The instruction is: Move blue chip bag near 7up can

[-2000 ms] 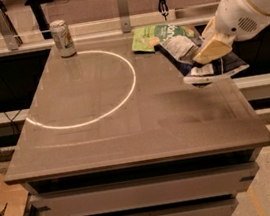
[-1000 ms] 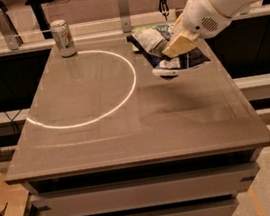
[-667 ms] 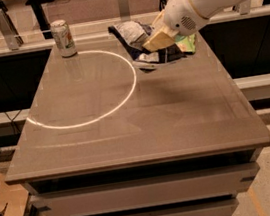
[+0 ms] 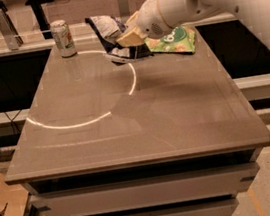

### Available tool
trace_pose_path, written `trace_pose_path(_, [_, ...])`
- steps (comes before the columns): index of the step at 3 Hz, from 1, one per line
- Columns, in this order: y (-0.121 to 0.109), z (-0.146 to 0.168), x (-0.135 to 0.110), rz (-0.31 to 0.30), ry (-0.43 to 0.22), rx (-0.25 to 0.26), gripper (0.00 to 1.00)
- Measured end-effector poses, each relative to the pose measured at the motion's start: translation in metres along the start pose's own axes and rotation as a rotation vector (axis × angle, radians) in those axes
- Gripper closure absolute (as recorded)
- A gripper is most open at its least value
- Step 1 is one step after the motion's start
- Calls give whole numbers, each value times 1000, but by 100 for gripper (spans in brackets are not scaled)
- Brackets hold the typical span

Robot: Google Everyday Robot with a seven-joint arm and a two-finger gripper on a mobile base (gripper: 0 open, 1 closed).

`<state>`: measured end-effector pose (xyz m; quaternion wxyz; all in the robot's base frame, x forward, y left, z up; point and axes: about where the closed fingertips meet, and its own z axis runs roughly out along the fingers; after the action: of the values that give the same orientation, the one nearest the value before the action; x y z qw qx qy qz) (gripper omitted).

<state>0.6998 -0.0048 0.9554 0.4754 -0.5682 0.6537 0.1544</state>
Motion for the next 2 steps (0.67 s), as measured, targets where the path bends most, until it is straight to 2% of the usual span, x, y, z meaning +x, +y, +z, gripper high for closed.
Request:
trace_pose_path(1, [-13, 38, 0, 10, -41, 14, 100])
trace_pose_path(2, [-23, 75, 6, 22, -40, 25, 100])
